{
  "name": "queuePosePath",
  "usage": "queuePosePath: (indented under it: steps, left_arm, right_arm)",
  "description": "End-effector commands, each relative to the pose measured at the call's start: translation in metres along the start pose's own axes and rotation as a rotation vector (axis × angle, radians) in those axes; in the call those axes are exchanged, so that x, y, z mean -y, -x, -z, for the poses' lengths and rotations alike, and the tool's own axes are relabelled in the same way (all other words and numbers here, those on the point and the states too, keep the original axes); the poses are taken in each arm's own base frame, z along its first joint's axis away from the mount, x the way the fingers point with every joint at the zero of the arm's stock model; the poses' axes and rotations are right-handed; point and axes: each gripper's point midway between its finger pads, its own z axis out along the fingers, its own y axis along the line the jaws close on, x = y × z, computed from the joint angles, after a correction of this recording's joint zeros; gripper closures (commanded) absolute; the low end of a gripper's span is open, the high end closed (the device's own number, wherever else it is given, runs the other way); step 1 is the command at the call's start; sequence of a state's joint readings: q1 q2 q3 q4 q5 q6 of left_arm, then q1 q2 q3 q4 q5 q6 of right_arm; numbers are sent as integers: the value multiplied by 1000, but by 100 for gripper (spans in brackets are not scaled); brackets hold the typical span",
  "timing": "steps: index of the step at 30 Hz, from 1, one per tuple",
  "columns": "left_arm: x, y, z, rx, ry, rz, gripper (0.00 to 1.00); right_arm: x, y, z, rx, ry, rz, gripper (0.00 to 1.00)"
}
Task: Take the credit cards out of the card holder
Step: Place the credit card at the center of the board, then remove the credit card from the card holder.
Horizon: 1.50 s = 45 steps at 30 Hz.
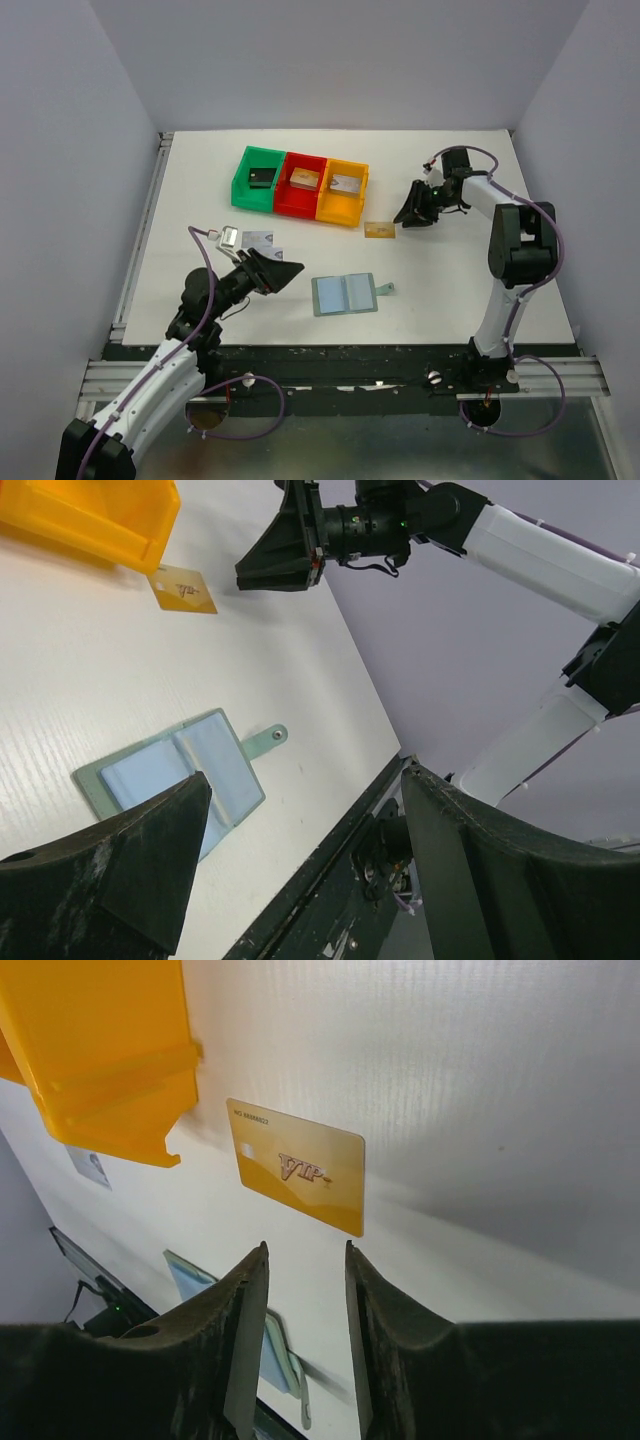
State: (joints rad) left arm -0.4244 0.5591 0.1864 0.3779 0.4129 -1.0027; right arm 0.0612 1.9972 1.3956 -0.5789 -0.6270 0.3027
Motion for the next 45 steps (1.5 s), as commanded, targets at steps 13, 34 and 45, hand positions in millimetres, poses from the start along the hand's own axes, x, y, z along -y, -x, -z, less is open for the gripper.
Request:
queuePosePath:
  steps: [13,34,45]
  left_arm:
    - [-53,3,3,-33,336,-52,1]
    - [-46,-28,-13,-139,229,62,1]
    - [-32,-40,-14,-181,166,-1,17]
  right_arm:
    - [-76,-97,47,286,-118,276,30]
    - [-19,-172,6,146,-182,264,35]
    - [-22,-179,-13,97,-125,228,57]
